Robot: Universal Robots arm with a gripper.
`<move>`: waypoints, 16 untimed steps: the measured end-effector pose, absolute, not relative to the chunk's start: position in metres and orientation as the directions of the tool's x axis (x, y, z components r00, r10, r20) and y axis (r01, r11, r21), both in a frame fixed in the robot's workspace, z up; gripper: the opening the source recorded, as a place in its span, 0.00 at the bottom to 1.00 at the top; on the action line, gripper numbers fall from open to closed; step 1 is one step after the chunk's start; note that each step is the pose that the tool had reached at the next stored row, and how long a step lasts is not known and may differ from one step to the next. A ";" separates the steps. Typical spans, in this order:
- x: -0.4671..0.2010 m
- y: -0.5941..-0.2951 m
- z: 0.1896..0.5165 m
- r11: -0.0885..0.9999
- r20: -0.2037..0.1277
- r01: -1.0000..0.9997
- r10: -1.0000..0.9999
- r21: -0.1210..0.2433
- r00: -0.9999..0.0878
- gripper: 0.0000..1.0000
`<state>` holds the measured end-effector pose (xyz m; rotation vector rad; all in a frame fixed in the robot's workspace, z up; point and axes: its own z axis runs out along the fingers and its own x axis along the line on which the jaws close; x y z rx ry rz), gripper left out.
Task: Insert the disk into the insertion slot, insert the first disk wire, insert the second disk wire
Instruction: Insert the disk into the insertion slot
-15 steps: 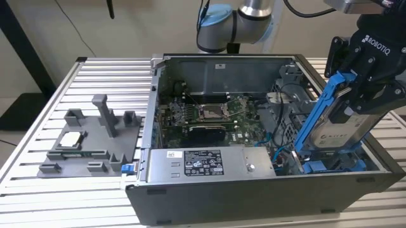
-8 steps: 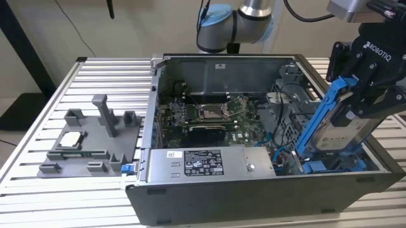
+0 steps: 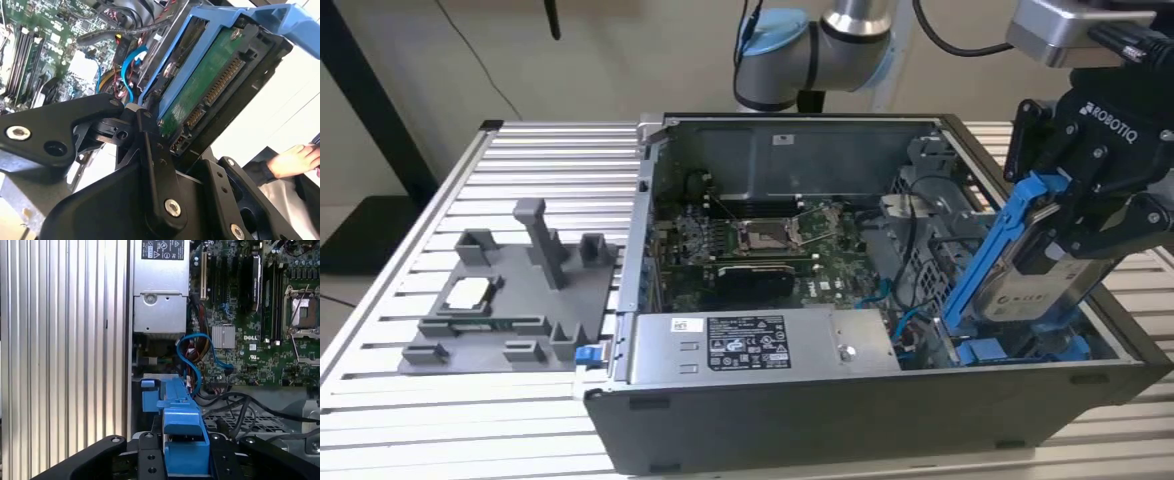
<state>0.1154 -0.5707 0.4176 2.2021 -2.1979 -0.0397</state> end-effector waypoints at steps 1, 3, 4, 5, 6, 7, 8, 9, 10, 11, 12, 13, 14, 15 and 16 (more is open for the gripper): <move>0.116 -0.571 0.417 -0.002 0.003 -0.999 -1.000 0.039 0.003 0.33; 0.116 -0.571 0.415 -0.003 0.003 -0.999 -1.000 0.039 0.003 0.33; 0.117 -0.571 0.414 -0.004 0.002 -0.999 -1.000 0.039 0.004 0.33; 0.117 -0.571 0.413 -0.004 0.002 -0.999 -1.000 0.039 0.004 0.33; 0.118 -0.571 0.412 -0.005 0.001 -0.999 -1.000 0.039 0.005 0.33; 0.118 -0.571 0.411 -0.005 0.000 -0.999 -1.000 0.039 0.005 0.33; 0.119 -0.571 0.410 -0.005 -0.001 -0.999 -1.000 0.039 0.005 0.33; 0.119 -0.571 0.410 -0.006 -0.003 -0.999 -1.000 0.039 0.005 0.33; 0.120 -0.571 0.409 -0.006 -0.004 -0.999 -1.000 0.039 0.005 0.33; 0.121 -0.571 0.408 -0.006 -0.006 -0.999 -1.000 0.039 0.005 0.33; 0.121 -0.571 0.407 -0.006 -0.008 -0.999 -1.000 0.039 0.005 0.33; 0.122 -0.570 0.407 -0.006 -0.010 -0.999 -1.000 0.040 0.005 0.33; 0.123 -0.570 0.406 -0.006 -0.012 -0.999 -1.000 0.039 0.005 0.33; 0.123 -0.570 0.405 -0.006 -0.013 -0.999 -1.000 0.039 0.005 0.33; 0.124 -0.570 0.403 -0.006 -0.014 -0.999 -1.000 0.039 0.005 0.33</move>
